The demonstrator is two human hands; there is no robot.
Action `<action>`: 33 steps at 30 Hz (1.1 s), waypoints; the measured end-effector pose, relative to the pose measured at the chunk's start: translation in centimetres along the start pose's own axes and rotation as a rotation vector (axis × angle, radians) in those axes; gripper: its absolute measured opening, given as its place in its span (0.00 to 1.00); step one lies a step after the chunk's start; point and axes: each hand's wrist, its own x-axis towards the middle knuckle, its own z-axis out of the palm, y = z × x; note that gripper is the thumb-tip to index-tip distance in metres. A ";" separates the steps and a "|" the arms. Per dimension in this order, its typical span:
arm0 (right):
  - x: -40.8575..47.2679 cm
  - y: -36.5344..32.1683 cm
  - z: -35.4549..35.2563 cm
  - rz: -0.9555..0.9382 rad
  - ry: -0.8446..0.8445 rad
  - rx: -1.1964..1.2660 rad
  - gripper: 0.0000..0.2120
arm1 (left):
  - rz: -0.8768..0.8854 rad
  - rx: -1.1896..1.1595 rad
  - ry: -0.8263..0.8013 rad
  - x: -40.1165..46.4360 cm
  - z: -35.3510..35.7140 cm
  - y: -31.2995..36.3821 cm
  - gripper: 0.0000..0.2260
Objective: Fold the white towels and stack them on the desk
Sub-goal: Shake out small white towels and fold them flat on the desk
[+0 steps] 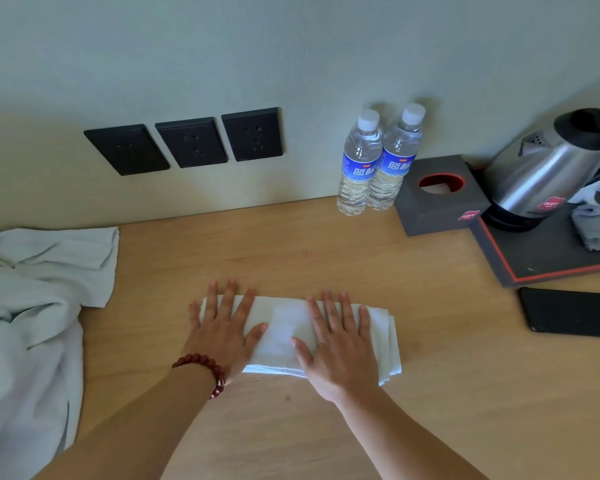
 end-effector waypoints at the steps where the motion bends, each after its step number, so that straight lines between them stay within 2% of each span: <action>1: -0.1 0.5 0.0 0.005 0.000 -0.002 0.36 | -0.012 -0.009 0.003 -0.1 0.0 0.1 0.32; 8: -0.2 3.1 -0.7 0.054 -0.011 -0.038 0.36 | -0.015 -0.030 -0.004 -0.2 -0.1 0.2 0.31; 14: -0.5 5.4 -1.1 0.216 -0.026 0.007 0.36 | -0.032 -0.097 -0.060 -0.2 -0.3 0.1 0.32; 18: -1.0 7.1 -1.9 0.320 -0.025 0.045 0.40 | -0.156 -0.146 -0.081 -0.6 -0.3 -1.2 0.35; 21: -1.6 7.3 -2.1 0.391 0.098 0.097 0.41 | -0.259 -0.195 -0.011 -0.7 -0.6 -2.4 0.38; 24: -2.4 6.3 -2.1 0.343 0.180 0.086 0.36 | -0.163 -0.119 0.157 -1.6 -0.6 -2.5 0.33; 26: -2.4 4.8 -2.2 0.262 0.186 0.057 0.35 | -0.053 -0.070 0.197 -2.2 -0.4 -1.8 0.31; 29: -1.4 2.1 -2.1 0.182 0.108 0.037 0.33 | 0.044 -0.024 0.175 -2.4 0.4 -0.3 0.30; 33: -0.5 1.8 -1.1 0.162 0.015 0.003 0.32 | -0.040 -0.042 0.077 -1.6 1.5 0.1 0.32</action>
